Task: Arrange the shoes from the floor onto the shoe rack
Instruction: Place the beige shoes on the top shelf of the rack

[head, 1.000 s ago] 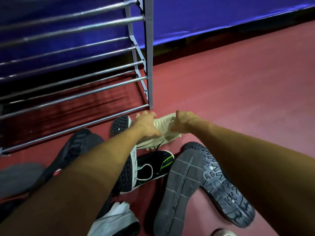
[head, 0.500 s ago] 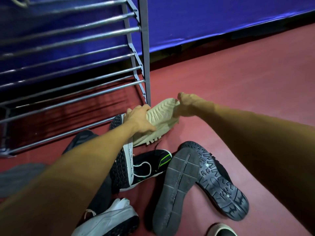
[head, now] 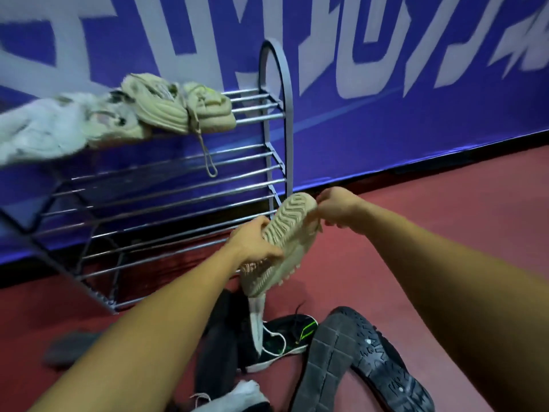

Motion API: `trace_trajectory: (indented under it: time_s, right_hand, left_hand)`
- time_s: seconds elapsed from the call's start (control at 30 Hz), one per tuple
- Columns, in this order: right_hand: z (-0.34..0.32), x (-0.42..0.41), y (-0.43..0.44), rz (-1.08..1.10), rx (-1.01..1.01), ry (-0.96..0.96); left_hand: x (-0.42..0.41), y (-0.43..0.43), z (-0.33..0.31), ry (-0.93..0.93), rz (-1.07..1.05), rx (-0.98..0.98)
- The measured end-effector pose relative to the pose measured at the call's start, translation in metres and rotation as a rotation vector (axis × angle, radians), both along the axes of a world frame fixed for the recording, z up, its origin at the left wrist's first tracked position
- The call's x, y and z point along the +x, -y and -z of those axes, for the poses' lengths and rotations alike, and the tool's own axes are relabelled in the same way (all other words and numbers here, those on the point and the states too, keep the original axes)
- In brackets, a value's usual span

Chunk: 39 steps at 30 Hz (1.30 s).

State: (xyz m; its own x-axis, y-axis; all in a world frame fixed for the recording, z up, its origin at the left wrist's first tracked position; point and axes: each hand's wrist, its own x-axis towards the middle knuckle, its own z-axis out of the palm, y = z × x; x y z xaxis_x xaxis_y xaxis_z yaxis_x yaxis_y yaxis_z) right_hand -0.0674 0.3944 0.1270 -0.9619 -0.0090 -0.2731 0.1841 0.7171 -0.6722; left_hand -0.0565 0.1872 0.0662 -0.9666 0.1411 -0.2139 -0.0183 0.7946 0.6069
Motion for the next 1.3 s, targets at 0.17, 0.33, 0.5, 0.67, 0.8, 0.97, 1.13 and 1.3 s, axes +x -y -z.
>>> trace_trajectory:
  time_s: [0.17, 0.33, 0.5, 0.67, 0.8, 0.97, 1.13, 1.3]
  right_hand:
    - [-0.029, 0.021, 0.015, 0.016, -0.401, -0.057]
    - [-0.038, 0.042, 0.009, -0.192, -0.467, 0.178]
    - [-0.03, 0.049, 0.021, -0.349, -0.827, 0.335]
    - [-0.045, 0.044, 0.034, -0.337, -0.737, 0.097]
    - [-0.043, 0.042, 0.037, -0.27, -0.752, -0.016]
    - [-0.048, 0.038, 0.036, -0.088, -0.712, -0.071]
    - [-0.053, 0.039, 0.034, -0.165, -0.774, 0.016]
    - [-0.064, 0.023, 0.041, 0.085, -0.916, -0.113]
  left_hand:
    - [0.026, 0.014, -0.046, 0.007, -0.211, 0.396]
    - [0.042, 0.023, -0.079, 0.068, -0.268, 0.747]
    - [0.048, 0.03, -0.106, 0.096, -0.231, 1.02]
    - [0.047, 0.031, -0.114, 0.088, -0.254, 1.121]
    - [0.049, 0.025, -0.119, 0.098, -0.262, 1.176]
    - [0.044, 0.014, -0.126, 0.06, -0.233, 1.24]
    - [0.036, 0.01, -0.137, 0.098, -0.207, 1.241]
    - [0.03, 0.016, -0.136, 0.043, -0.267, 1.214]
